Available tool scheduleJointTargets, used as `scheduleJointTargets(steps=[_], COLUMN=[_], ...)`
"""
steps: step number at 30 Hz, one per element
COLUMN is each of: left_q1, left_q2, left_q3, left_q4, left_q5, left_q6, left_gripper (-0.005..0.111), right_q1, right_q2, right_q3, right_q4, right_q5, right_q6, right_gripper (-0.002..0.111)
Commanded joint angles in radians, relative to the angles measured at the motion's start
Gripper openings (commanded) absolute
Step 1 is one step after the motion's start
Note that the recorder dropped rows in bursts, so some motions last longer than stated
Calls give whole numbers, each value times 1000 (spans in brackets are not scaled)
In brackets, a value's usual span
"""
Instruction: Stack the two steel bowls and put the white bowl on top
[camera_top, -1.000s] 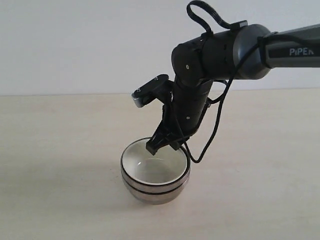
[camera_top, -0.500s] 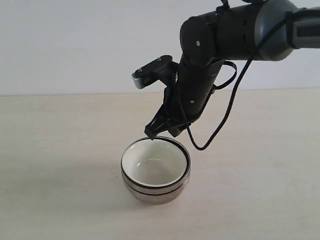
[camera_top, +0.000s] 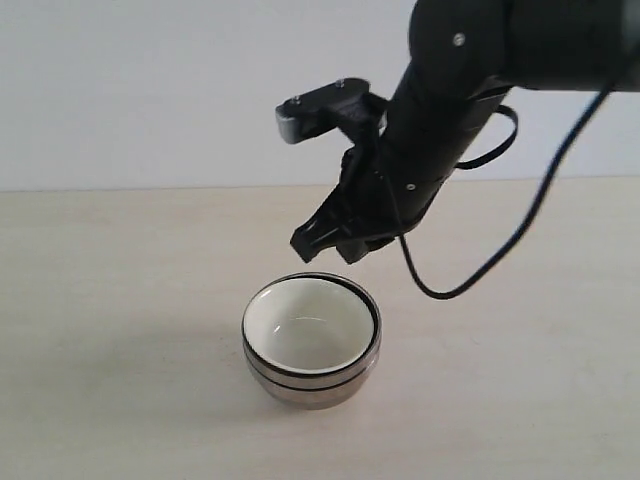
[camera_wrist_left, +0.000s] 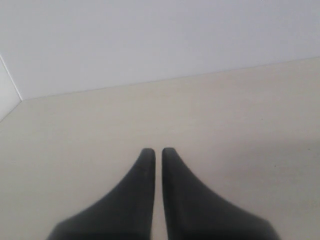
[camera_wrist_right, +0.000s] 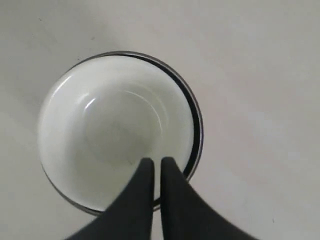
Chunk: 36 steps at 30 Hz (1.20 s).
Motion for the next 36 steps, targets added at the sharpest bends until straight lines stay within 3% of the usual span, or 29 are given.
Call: scheduleJointTargets(steps=[1,9,14,22,30,36], left_q1=[3,3,3,3,3,3], left_q2=[-4,-4,-4,-4,-4,-4], left_q3=[3,3,3,3,3,3], left_q4=[-8,-8,-8,-8,-8,-8], left_q5=[-8,-8,-8,-8,-8,-8], left_q6=[-10,-10,-10,-10,-10,-10], left_gripper=[4,4,4,4,4,4], right_q1=[-3,-3,-3,-3,-3,-16], right_q2=[-174,-591,-845,-1164,-1329,-1376], right_q3=[158,547,696,739,739,775], right_q4=[20,122,185,190,190,57], right_q5=[-132,-389,-421,-223,-225,-341], right_q6=[44,122,147,208,208,172], right_gripper=[0,0,0,0,0,0])
